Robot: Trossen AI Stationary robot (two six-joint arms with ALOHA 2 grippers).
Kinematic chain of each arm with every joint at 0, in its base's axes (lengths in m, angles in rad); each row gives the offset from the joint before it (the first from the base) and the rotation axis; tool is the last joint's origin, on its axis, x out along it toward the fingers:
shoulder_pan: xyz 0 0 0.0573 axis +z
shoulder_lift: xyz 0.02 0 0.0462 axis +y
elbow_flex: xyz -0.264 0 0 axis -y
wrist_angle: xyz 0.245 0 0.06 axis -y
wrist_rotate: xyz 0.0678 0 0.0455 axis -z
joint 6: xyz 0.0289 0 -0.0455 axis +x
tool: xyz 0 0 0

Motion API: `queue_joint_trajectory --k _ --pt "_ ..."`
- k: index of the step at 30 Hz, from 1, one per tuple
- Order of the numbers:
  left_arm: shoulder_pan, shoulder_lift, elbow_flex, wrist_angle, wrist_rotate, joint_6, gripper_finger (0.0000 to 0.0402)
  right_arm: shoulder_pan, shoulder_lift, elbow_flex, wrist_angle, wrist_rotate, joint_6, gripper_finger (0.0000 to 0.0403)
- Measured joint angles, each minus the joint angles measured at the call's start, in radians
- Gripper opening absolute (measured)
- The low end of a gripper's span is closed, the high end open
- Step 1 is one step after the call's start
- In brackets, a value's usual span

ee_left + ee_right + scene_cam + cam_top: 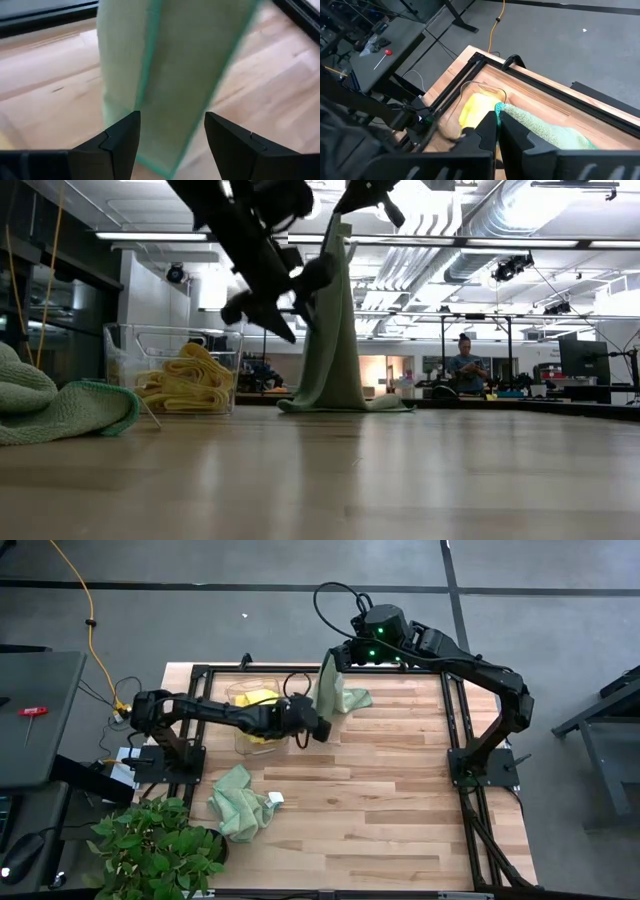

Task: Fold microfiber towels
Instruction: Fold the right green towel

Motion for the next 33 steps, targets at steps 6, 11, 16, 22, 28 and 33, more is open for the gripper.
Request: queue_joint_trajectory --k 6,11,16,22,28,33 --pt "0.075 0.03 0.002 0.036 0.099 -0.006 0.0212 0.0 0.0 0.0 0.0 0.0 0.0 0.0" --pt "0.11 0.037 0.002 0.057 0.124 0.038 0.0212 0.0 0.0 0.0 0.0 0.0 0.0 0.0" --pt "0.118 0.072 0.009 0.089 0.143 0.1 0.0212 -0.001 0.0 0.0 0.0 0.001 0.01 0.0" --pt "0.122 0.121 0.006 0.086 0.098 0.103 0.0212 -0.008 0.0 0.0 0.004 0.005 0.043 0.0" --pt "0.123 0.15 0.007 0.084 0.009 0.09 0.0212 -0.008 0.0 0.0 0.007 0.008 0.053 0.0" --pt "0.136 0.15 0.007 0.084 -0.031 0.09 0.0212 -0.006 0.0 0.0 0.007 0.008 0.053 0.0"
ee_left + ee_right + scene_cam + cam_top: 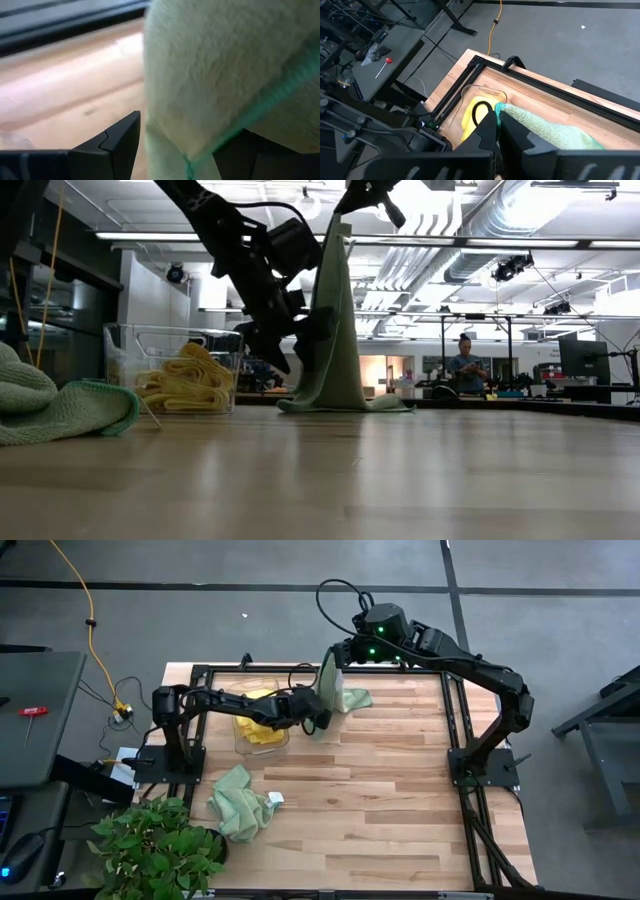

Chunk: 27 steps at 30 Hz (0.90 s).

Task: Fold microfiber towels
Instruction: Fold the right green towel

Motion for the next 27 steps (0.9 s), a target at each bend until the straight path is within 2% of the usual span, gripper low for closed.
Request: queue_joint_trajectory --k 10,15,21,23,27 --pt "0.055 0.0 0.0 -0.089 0.024 0.05 0.0211 0.0 0.0 0.0 0.0 -0.005 -0.001 0.0" --pt "0.076 -0.008 0.001 -0.083 0.191 0.106 0.0211 0.0 0.0 0.0 0.0 -0.007 -0.002 0.0" --pt "0.11 0.025 0.002 -0.105 0.311 0.108 0.0211 0.0 0.0 0.0 0.0 -0.007 -0.002 0.0" --pt "0.113 0.028 0.004 -0.101 0.317 0.108 0.0211 0.0 0.0 0.0 0.0 -0.007 -0.002 0.0" --pt "0.098 0.03 0.002 -0.092 0.263 0.09 0.0209 0.0 0.0 0.0 0.0 -0.007 -0.002 0.0"
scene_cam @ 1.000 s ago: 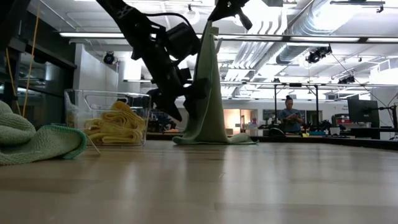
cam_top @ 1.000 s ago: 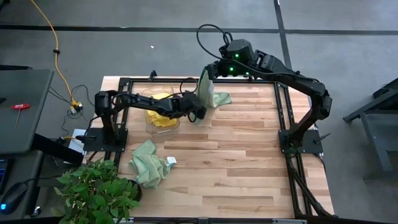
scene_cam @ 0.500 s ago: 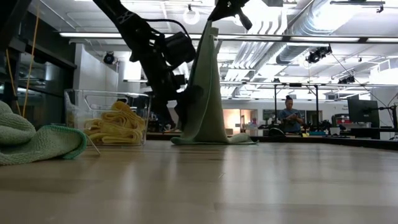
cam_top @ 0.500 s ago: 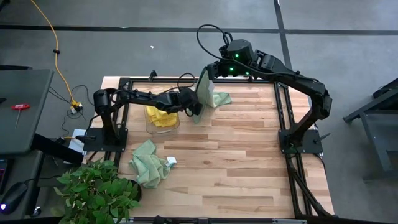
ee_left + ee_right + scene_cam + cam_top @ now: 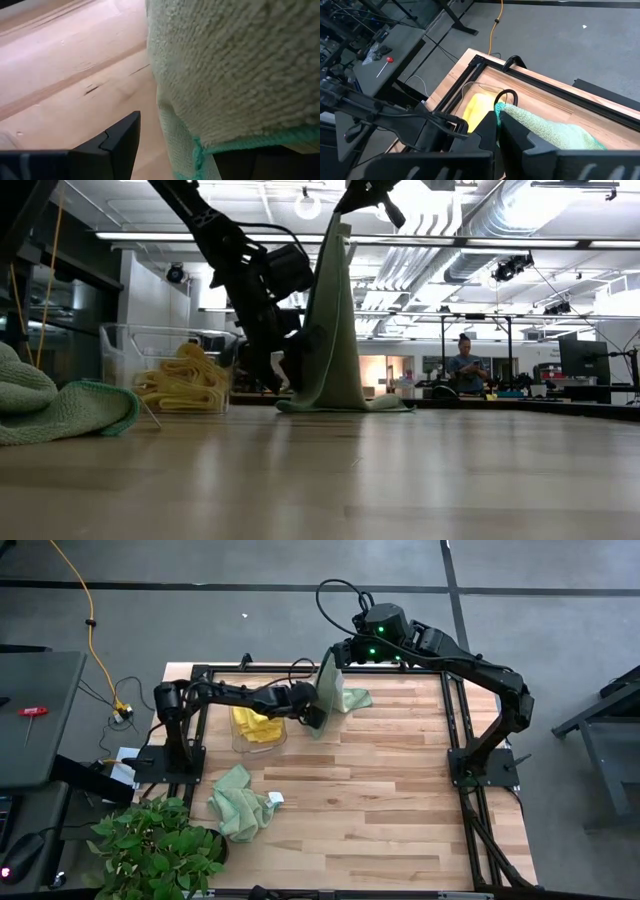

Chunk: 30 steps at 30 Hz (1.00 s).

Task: Fold microfiber towels
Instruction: Fold the right green towel

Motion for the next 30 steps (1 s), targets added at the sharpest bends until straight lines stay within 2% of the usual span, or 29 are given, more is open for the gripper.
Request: queue_joint_trajectory --k 5,18,23,30 --pt "-0.01 -0.003 -0.002 -0.004 -0.021 -0.003 0.0177 0.0 0.0 0.0 0.0 0.0 0.0 0.0" --pt "-0.01 -0.012 -0.003 0.018 -0.018 0.049 0.0011 0.0 0.0 0.0 0.0 0.0 -0.005 0.0" --pt "-0.007 -0.058 -0.003 0.009 -0.016 0.069 0.0004 -0.007 -0.003 0.0 -0.003 -0.004 -0.026 0.0" --pt "0.006 -0.178 -0.002 0.025 0.041 0.094 0.0001 -0.061 -0.06 0.001 -0.132 -0.044 -0.196 0.0"
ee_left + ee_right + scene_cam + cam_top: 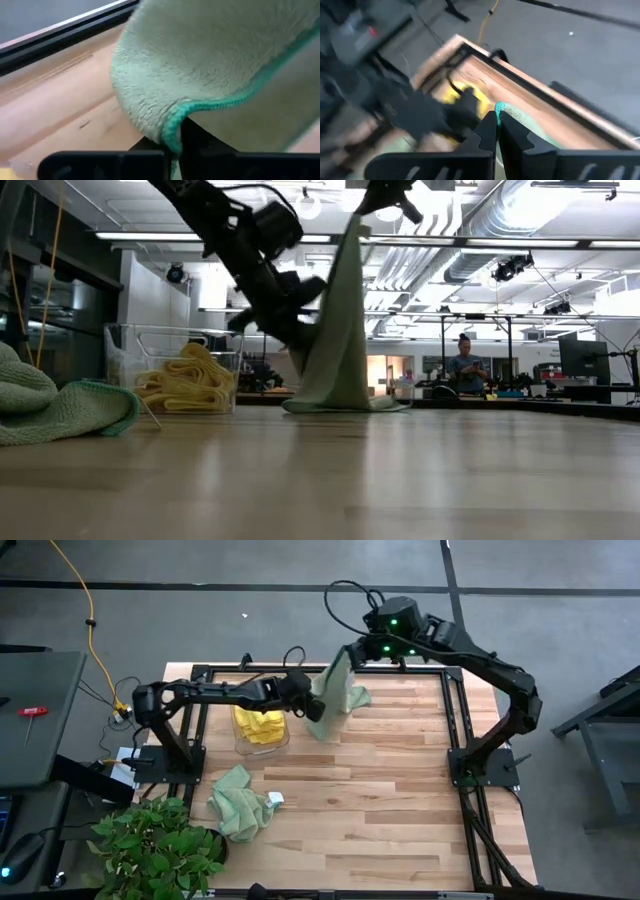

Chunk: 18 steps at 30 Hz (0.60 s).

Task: Fold microfiber towels
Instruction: Fold the right green towel

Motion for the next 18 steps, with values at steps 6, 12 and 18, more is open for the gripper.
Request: queue_joint_trajectory --k 6,12,18 --pt "0.007 -0.105 0.049 -0.039 0.098 0.017 0.0001 -0.028 -0.091 0.0 -0.226 -0.008 -0.274 0.0" --pt "-0.007 -0.127 0.278 -0.185 0.127 0.123 0.0 -0.03 -0.151 0.0 -0.441 0.054 -0.368 0.0" --pt "0.006 -0.115 0.532 -0.351 0.117 0.274 0.0 -0.037 -0.162 0.0 -0.559 0.122 -0.409 0.0"
